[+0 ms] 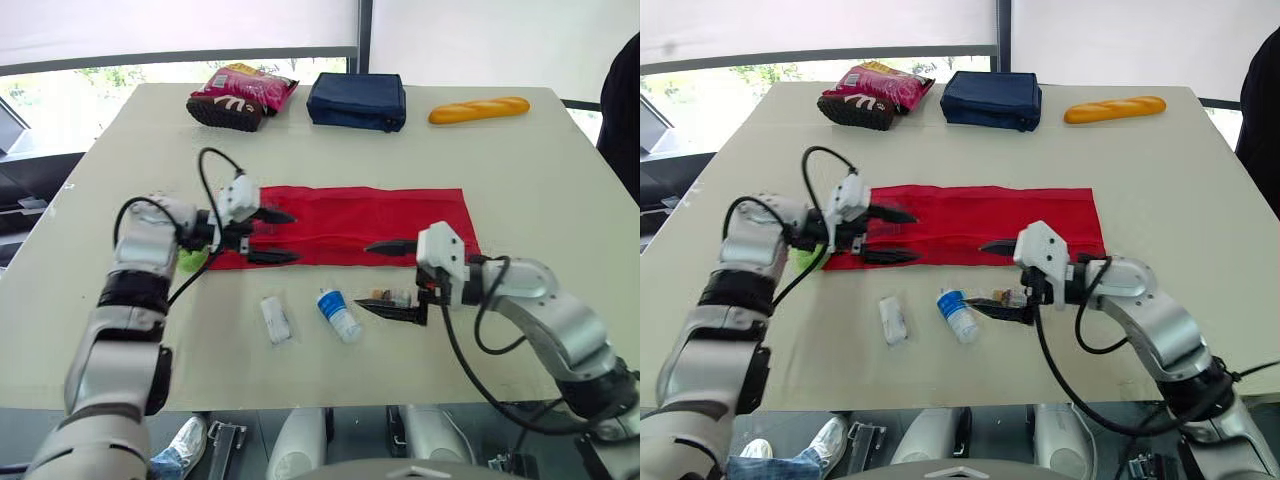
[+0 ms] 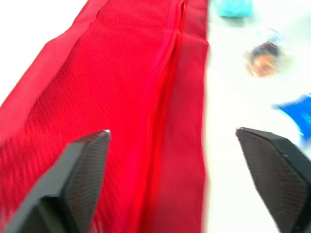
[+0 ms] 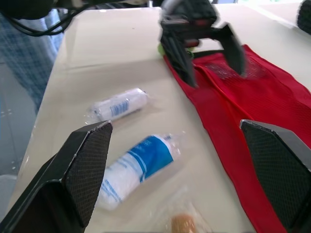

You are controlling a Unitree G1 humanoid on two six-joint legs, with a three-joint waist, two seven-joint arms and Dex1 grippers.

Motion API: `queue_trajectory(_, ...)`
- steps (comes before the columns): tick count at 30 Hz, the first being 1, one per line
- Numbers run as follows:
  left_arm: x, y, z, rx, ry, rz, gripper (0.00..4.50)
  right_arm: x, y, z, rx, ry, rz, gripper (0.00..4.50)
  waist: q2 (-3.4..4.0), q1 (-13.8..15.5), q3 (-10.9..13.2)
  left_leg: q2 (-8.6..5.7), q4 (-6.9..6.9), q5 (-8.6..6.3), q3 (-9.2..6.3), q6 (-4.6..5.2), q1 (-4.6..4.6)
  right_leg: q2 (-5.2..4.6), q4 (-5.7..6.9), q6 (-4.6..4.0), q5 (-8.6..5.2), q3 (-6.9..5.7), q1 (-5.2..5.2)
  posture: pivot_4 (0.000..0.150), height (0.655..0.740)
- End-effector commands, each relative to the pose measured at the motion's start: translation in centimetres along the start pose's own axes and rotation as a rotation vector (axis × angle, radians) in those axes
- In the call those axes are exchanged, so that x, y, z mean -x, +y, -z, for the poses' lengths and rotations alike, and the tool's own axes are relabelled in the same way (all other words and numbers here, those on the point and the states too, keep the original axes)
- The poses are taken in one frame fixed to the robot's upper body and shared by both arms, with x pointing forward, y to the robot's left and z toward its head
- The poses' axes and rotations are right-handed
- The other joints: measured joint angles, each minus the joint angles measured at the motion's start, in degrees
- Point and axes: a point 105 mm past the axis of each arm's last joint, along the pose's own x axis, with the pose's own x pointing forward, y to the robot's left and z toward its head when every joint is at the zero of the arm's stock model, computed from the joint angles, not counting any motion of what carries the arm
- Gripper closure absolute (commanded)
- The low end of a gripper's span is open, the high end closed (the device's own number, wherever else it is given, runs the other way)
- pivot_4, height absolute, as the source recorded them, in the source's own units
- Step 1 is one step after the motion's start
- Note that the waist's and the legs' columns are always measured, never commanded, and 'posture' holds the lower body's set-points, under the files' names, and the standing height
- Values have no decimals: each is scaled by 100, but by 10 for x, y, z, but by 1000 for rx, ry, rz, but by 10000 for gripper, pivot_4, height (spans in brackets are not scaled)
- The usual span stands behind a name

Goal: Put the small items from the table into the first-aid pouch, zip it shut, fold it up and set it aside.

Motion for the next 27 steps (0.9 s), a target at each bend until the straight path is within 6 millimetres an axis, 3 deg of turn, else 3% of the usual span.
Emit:
queue_trajectory(1,22,-15,-9,-42,-36,8,780,20,3,-18,64,-70,23,0,0,7,0,2,0,0,0,0,0,0,1,0,0,0,0,1500,7400)
queue_trajectory(8,61,-60,9,29,1,-44,780,62,10,-24,25,-83,49,0,5,22,4,20,-1,0,6,0,4,-3,-2,0,-1,3,2,1500,7400)
queue_trajectory(11,72,-70,18,62,38,-68,780,72,14,-30,14,-79,30,0,6,31,5,27,-1,0,11,0,15,-1,-2,2,-4,5,8,1500,7400)
queue_trajectory(23,51,-80,35,53,91,-85,780,73,16,-36,33,-63,8,0,5,35,4,38,-2,0,26,-1,22,6,-8,23,-16,12,14,1500,7400)
queue_trajectory(27,46,-74,24,55,43,-93,780,68,16,-39,46,-61,5,0,5,30,4,38,-2,0,27,-1,22,7,-10,22,-16,12,13,1500,7400)
